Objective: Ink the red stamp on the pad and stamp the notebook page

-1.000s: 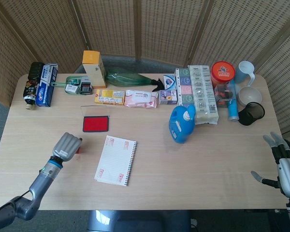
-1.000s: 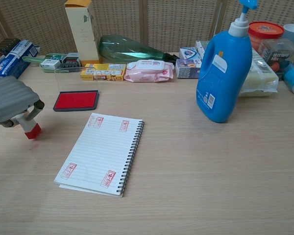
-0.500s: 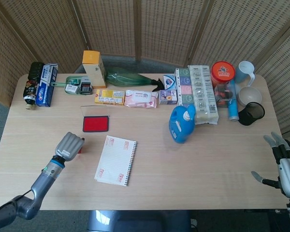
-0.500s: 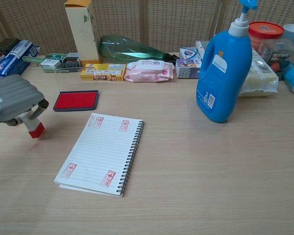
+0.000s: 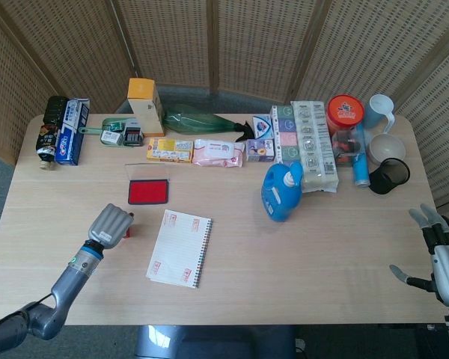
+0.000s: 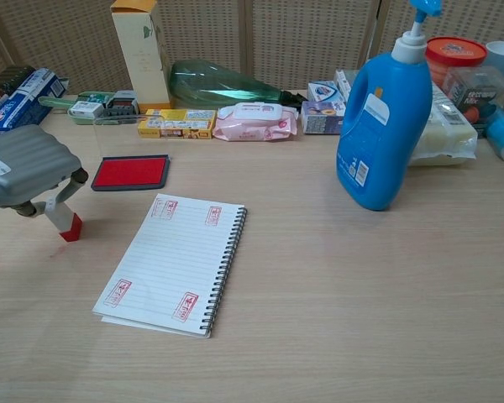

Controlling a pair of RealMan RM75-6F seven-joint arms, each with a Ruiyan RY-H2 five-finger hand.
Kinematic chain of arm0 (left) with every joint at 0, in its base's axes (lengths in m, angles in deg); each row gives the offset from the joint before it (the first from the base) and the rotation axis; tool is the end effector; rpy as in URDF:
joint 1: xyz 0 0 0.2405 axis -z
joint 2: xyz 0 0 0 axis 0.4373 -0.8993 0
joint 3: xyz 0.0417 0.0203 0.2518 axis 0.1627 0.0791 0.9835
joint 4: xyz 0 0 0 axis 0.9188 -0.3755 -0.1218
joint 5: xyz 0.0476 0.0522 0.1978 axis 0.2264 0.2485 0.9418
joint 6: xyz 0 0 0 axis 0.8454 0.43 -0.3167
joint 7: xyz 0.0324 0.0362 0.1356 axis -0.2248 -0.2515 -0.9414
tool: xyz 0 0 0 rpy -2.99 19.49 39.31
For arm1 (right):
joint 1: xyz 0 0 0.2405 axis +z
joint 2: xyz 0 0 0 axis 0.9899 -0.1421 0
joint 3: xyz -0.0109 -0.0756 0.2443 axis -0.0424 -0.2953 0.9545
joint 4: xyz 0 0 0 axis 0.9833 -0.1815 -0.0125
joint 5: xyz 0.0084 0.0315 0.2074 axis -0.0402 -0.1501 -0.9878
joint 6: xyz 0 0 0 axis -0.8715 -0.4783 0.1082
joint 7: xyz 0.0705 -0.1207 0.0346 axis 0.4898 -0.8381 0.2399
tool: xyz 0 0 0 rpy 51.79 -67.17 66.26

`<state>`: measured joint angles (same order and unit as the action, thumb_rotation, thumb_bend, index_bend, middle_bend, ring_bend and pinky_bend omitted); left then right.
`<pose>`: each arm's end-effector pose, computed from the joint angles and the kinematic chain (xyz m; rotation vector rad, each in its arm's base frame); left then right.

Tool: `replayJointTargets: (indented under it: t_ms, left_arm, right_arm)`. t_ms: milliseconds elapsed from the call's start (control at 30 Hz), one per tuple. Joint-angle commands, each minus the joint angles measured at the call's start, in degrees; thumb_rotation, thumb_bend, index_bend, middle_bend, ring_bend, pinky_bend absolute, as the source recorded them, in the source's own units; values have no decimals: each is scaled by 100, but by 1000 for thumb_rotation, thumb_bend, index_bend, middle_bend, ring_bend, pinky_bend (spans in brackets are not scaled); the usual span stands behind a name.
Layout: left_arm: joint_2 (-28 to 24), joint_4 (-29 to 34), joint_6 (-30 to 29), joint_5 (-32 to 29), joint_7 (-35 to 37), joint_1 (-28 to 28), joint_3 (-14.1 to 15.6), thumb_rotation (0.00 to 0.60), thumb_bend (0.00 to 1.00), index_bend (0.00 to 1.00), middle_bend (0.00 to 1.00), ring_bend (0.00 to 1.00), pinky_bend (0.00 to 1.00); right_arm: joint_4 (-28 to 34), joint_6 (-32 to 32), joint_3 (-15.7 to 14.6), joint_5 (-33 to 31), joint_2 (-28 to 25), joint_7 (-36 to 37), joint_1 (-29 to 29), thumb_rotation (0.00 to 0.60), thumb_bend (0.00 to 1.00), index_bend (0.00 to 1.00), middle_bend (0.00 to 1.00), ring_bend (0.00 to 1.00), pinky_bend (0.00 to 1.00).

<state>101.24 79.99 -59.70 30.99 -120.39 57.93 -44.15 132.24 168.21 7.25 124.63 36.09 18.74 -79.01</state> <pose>-0.2461 0.3081 -0.0173 -1.9866 -0.2550 -0.4430 -0.2787 -0.1746 0.2010 1.2840 -1.0214 1.0420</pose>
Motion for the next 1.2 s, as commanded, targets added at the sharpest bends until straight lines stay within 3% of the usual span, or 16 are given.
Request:
replayJointTargets:
  t_ms: [33,433,633,667,767,800,833,967,1200]
  left_arm:
    - [-9,30,-22,6,-4,7,0,600,251,627,1000,1000,1000]
    - [-502,682,-430,132,18,-75,-40,600,250,627,1000,1000,1000]
    - [-1087,1393,-945,300,370,-253,-132,600,238,574,985,998,956]
    - [-1182,1493,-1028,339,451,-293,-131,600,224,534,928,972,909]
    - [-1666,2031,-1295,376,926,-522,-82,600,134,284,469,559,644]
    - [-1837,2210,-1317,317,1017,-600,-50,600,95,185,295,379,561]
    - [-2029,2421,-1346,235,1057,-687,-19,600,53,105,162,270,484]
    - [-2704,3225,-1709,226,1365,-1070,121,600,0,7,22,139,335]
    - [-2918,3441,-2818,658,2222,-1959,473,600,0,0,0,99,243]
  right_arm:
    - [1,6,2,-2,-5,7,-3,580,0,87,0,0,0]
    - [10,15,-2,13,-17,15,-7,580,0,87,0,0,0]
    - [20,30,-18,56,-12,-11,-12,582,0,87,0,0,0]
    - [22,33,-19,59,-10,-14,-14,581,0,87,0,0,0]
    - [29,39,-41,110,-2,-32,-16,583,0,86,0,0,0]
    - [29,41,-47,131,2,-45,-15,583,0,86,0,0,0]
    - [25,44,-53,145,8,-58,-15,582,0,86,0,0,0]
    - [16,74,-89,262,35,-127,-18,583,0,86,0,0,0]
    - [-36,205,-113,374,56,-170,-69,585,0,86,0,0,0]
